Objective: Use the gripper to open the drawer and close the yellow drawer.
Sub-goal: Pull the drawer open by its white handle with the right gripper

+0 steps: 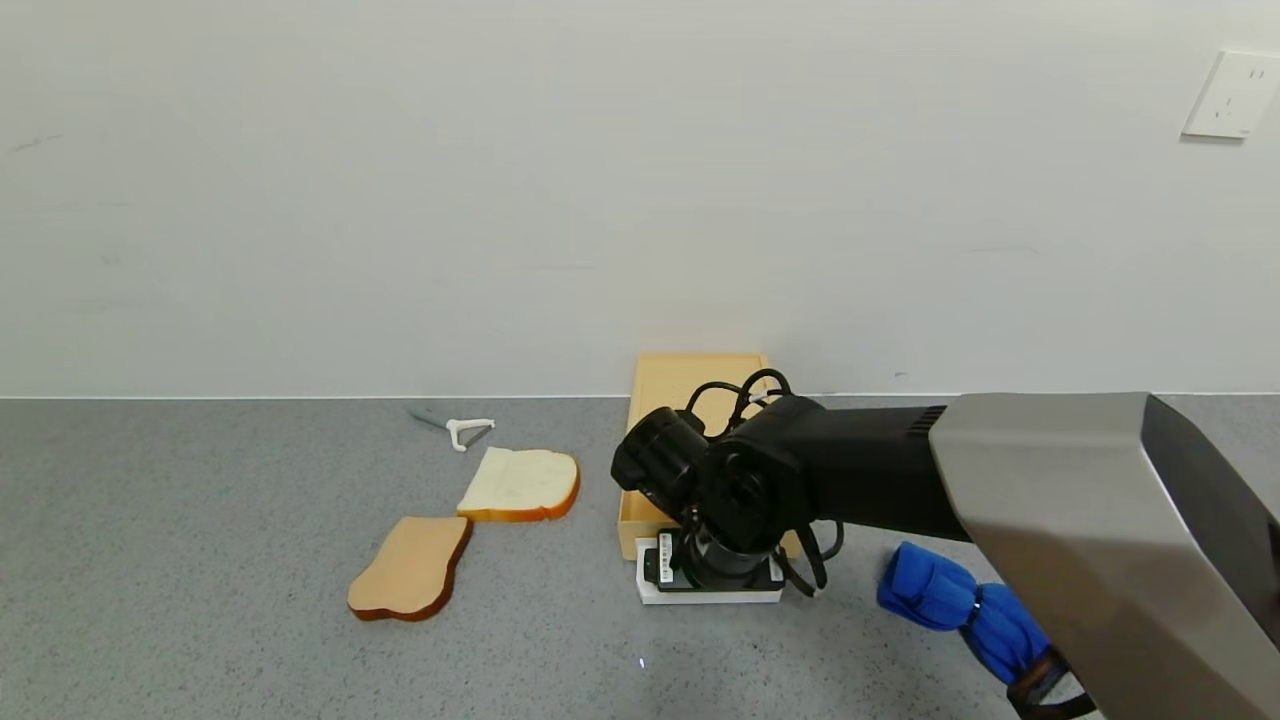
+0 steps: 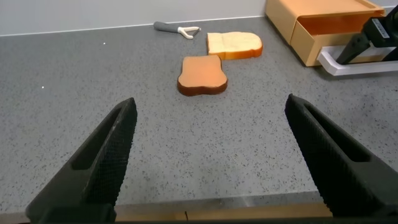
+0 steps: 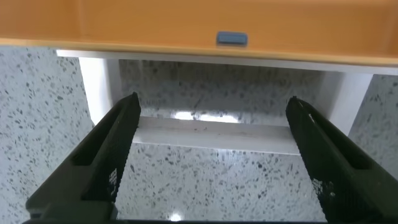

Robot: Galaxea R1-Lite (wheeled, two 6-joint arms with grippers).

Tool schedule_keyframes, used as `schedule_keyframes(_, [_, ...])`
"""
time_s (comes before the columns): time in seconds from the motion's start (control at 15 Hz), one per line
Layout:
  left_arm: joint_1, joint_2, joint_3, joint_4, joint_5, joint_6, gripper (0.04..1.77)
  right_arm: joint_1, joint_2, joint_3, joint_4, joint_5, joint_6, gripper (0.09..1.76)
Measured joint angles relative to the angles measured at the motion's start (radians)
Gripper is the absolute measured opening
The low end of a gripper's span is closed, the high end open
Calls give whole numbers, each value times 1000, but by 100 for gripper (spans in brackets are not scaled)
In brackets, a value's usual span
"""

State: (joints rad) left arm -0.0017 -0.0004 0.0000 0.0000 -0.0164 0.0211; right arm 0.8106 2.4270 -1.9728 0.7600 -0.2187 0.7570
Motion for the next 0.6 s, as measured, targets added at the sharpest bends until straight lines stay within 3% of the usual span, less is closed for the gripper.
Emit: schedule_keyframes(0.6, [0, 0, 0, 0, 0, 0, 172, 25, -11, 9, 38, 39, 49, 171])
